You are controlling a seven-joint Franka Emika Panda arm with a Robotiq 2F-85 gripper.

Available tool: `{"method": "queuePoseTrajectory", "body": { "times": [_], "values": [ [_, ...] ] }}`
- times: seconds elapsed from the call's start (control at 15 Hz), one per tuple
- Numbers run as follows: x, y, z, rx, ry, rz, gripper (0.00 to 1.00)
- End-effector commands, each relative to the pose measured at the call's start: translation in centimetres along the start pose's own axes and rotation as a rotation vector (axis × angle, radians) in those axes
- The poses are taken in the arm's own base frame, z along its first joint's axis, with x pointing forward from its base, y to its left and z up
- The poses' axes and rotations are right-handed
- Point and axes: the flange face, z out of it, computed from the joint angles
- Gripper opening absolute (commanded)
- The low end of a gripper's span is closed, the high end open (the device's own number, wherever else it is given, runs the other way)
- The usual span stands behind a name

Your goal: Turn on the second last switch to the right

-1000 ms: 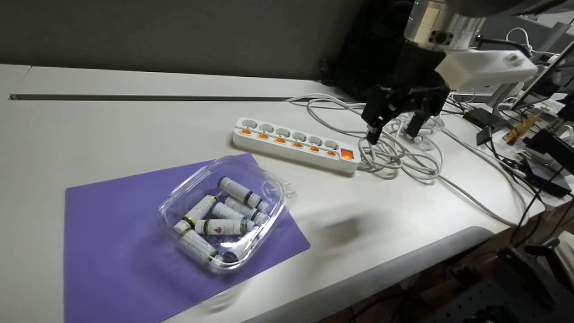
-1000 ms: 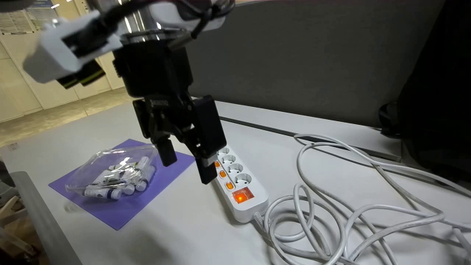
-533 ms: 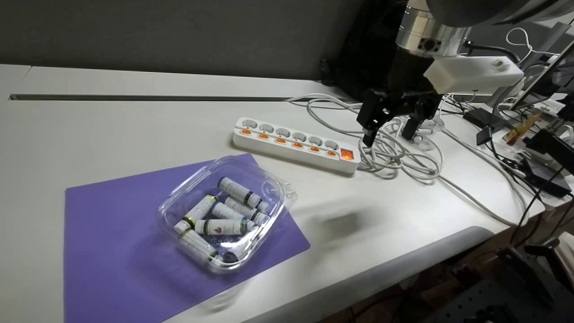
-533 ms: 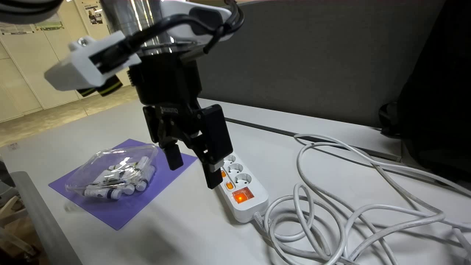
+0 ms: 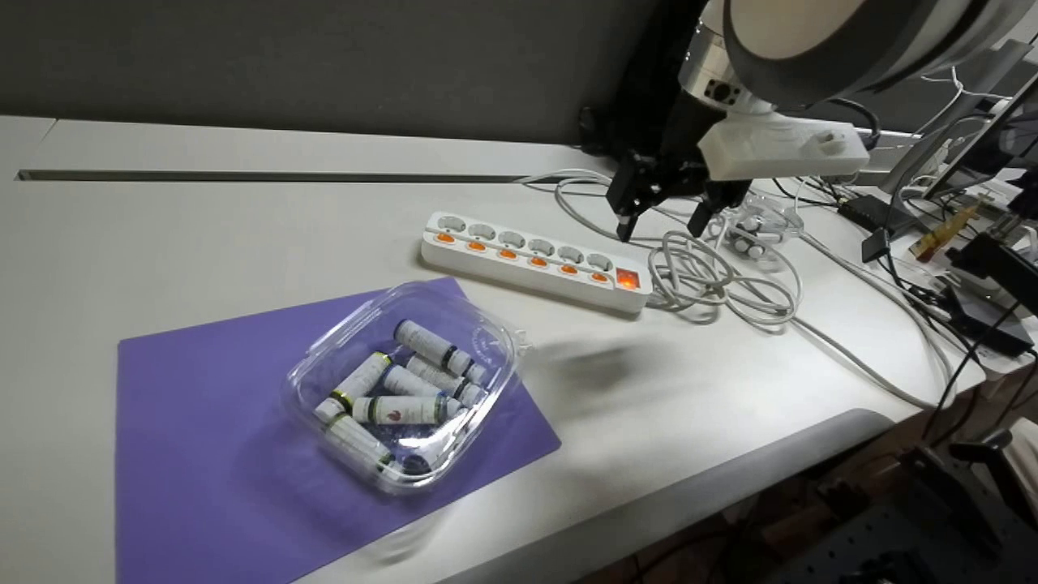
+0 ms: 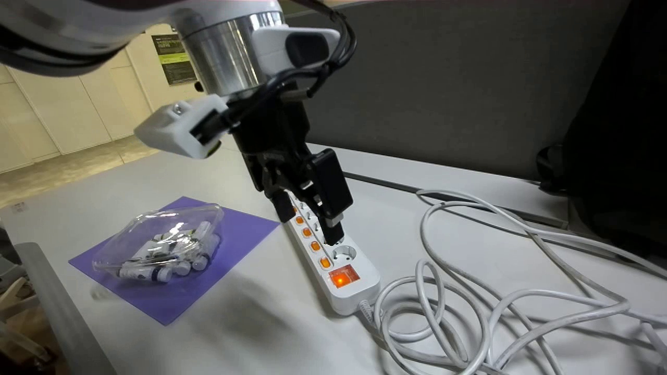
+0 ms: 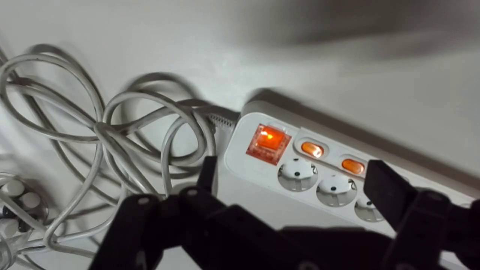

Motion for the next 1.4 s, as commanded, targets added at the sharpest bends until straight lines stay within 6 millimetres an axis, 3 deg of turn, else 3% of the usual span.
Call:
{"method": "queuePoseTrajectory", "body": {
  "times": [0.0,0.47,0.73,1.33],
  "values": [
    [2.7,-1.6,1.9,-0.004,0.033,0.070,0.75],
    [5.3,-5.5,4.7,0.028,0.013,0.122,0.25],
    [5.9,-6.3,5.8,0.039,-0.006,0.161,0.01],
    [5.5,-6.0,6.6,0.050,-0.058,0.203,0.00]
  ]
}}
